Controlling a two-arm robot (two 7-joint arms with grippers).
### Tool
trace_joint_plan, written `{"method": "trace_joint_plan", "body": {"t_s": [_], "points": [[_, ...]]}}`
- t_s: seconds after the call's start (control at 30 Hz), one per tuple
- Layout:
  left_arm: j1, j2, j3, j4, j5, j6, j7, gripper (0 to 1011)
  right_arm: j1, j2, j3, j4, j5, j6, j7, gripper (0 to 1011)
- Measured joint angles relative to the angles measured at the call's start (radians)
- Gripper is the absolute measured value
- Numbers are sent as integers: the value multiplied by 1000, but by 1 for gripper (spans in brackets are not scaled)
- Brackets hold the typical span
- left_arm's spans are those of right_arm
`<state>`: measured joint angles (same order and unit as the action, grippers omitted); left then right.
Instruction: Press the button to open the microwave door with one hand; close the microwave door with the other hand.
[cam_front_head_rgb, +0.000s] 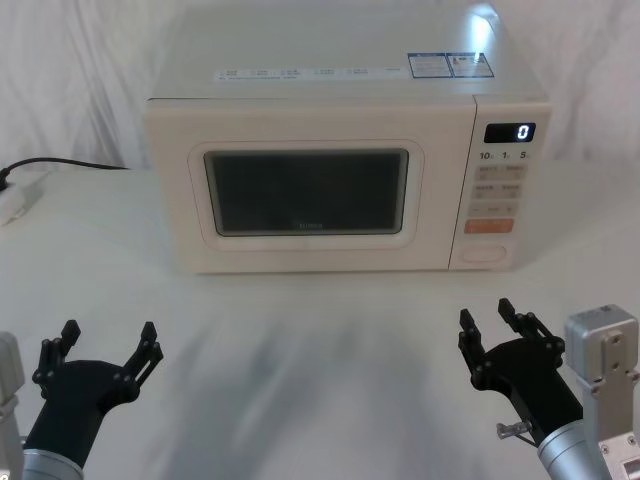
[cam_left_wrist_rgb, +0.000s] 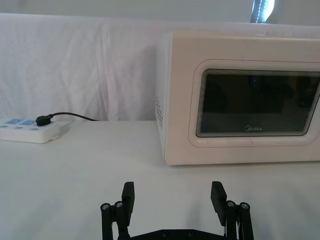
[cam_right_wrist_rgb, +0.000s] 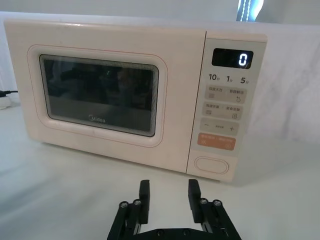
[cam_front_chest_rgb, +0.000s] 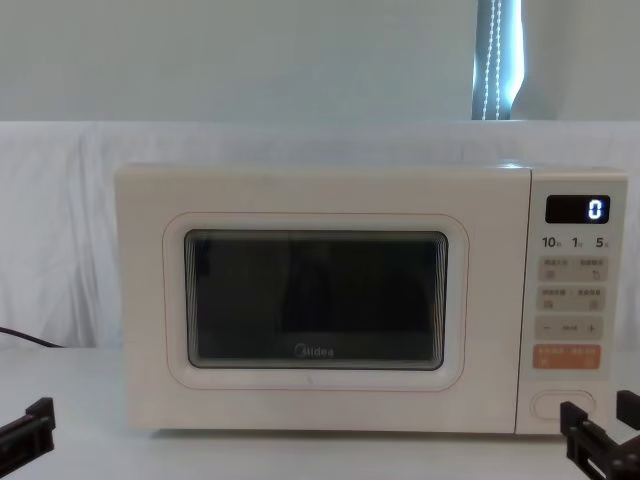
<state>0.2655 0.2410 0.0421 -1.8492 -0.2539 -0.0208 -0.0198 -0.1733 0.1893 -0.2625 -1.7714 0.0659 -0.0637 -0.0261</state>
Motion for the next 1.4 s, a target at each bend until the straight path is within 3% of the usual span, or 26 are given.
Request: {"method": "trace_joint_plan", "body": {"t_s": [0.13, 0.6, 1.07, 1.4], "points": [[0, 0, 0, 0, 0, 0, 0, 1001, 0, 0, 0, 0, 0, 0, 0, 367], [0, 0, 0, 0, 0, 0, 0, 1001, 0, 0, 0, 0, 0, 0, 0, 0], [0, 0, 0, 0, 0, 0, 0, 1001, 0, 0, 0, 0, 0, 0, 0, 0], [0, 0, 0, 0, 0, 0, 0, 1001, 13, -30, 22, -9, -34, 38, 13, 0]]}}
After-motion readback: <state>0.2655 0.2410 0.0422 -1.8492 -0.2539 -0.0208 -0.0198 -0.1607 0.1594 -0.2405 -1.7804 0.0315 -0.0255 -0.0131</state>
